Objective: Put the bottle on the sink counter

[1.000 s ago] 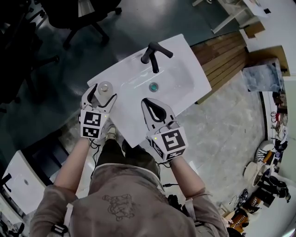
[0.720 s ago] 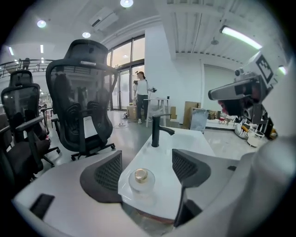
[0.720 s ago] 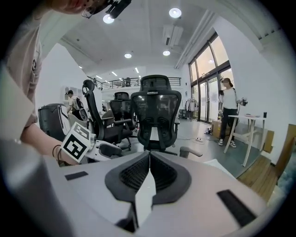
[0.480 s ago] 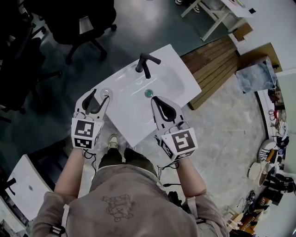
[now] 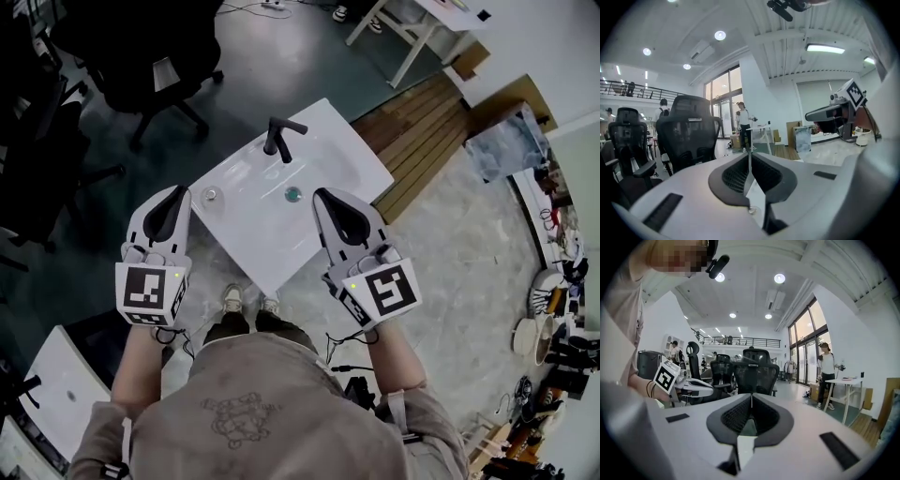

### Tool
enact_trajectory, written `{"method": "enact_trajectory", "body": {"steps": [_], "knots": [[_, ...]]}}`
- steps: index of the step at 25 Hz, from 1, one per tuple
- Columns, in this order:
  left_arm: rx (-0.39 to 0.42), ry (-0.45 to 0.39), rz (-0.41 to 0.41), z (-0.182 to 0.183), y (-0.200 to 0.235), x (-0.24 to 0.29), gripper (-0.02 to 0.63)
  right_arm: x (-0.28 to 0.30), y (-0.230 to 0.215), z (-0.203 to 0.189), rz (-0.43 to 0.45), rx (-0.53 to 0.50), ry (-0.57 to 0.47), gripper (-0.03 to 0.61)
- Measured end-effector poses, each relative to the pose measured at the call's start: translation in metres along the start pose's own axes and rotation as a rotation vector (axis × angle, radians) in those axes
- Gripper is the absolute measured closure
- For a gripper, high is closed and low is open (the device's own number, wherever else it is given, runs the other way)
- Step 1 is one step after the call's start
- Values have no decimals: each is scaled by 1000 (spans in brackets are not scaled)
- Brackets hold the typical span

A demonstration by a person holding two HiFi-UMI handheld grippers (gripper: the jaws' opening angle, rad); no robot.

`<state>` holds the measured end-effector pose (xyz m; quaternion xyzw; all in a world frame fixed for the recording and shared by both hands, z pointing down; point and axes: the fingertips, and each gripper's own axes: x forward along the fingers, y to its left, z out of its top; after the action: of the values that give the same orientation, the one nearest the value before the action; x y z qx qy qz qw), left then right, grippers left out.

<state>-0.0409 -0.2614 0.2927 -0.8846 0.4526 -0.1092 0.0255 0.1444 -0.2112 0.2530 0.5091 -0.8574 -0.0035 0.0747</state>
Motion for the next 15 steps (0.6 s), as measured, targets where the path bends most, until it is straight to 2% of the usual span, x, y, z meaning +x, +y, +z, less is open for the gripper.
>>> {"method": "enact_trajectory", "body": {"steps": [7,10,15], "knots": [[45,-67,-17,35,-10,-35,592,-31,13,48,7,-47,-97,549],[50,-94,-18,45,-12,-50,592,-43,24,57,11,-62,-115,550],[108,-94,-23,46,-26,-69,592,-56,36,64,-6,-62,-145,549]]}}
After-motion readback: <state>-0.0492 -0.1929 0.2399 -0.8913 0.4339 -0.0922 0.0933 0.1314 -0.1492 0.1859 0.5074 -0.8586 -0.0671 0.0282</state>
